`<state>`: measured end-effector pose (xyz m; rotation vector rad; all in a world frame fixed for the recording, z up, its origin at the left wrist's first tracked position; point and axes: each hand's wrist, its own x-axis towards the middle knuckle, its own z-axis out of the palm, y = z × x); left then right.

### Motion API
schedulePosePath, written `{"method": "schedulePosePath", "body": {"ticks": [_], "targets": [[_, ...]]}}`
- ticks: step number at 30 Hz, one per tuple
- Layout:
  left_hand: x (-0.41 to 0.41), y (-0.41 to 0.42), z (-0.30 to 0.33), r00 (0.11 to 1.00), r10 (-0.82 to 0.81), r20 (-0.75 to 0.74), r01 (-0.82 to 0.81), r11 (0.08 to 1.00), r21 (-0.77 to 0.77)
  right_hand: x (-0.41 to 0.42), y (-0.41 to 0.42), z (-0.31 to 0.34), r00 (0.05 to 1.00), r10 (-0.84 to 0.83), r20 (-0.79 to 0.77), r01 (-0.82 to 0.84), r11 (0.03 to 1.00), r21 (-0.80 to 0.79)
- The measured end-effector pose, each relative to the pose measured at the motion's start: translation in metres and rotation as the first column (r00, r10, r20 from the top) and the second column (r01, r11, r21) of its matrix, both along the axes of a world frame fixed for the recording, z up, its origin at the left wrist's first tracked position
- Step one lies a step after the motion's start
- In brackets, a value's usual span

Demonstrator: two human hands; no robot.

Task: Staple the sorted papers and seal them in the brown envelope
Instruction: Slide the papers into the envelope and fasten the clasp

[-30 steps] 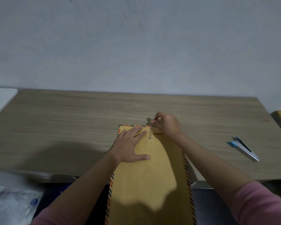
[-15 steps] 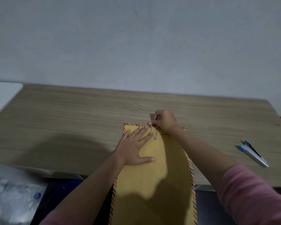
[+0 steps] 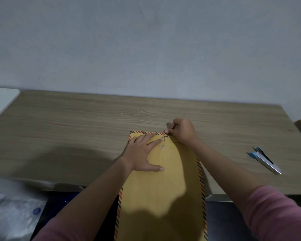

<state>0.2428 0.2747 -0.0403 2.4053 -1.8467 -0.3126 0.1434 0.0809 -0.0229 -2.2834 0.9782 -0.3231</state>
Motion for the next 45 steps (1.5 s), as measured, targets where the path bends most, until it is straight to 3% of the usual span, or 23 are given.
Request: {"method": "schedulePosePath", "body": {"ticks": [7, 11, 17, 27, 31, 36, 45], "targets": [[-0.001, 0.001, -0.002, 1.000, 0.007, -0.021, -0.007, 1.000, 0.004, -0.026, 0.012, -0.003, 0.998, -0.043, 0.053, 0.046, 0.997, -0.059], [-0.001, 0.001, -0.005, 1.000, 0.013, -0.027, -0.013, 1.000, -0.019, -0.052, 0.023, -0.008, 0.987, 0.048, 0.152, -0.025, 0.988, -0.155], [0.001, -0.001, -0.001, 1.000, 0.008, -0.018, -0.007, 1.000, 0.009, -0.076, 0.043, -0.026, 0.943, 0.332, 0.017, -0.291, 0.848, -0.444], [0.001, -0.004, 0.001, 0.995, 0.027, -0.099, -0.024, 0.999, 0.035, -0.043, 0.076, -0.016, 0.891, 0.435, -0.127, -0.442, 0.774, -0.454], [0.000, -0.001, -0.002, 0.991, 0.044, -0.123, -0.049, 0.998, -0.041, -0.024, 0.067, -0.011, 0.903, 0.422, -0.079, -0.417, 0.818, -0.397], [-0.001, 0.001, -0.006, 0.988, 0.061, -0.140, -0.074, 0.993, -0.094, -0.006, 0.045, -0.007, 0.963, 0.266, -0.042, -0.270, 0.947, -0.175], [-0.001, 0.002, -0.006, 0.994, 0.051, -0.098, -0.064, 0.989, -0.131, 0.013, 0.029, -0.006, 0.980, 0.199, -0.007, -0.199, 0.980, 0.000]]}}
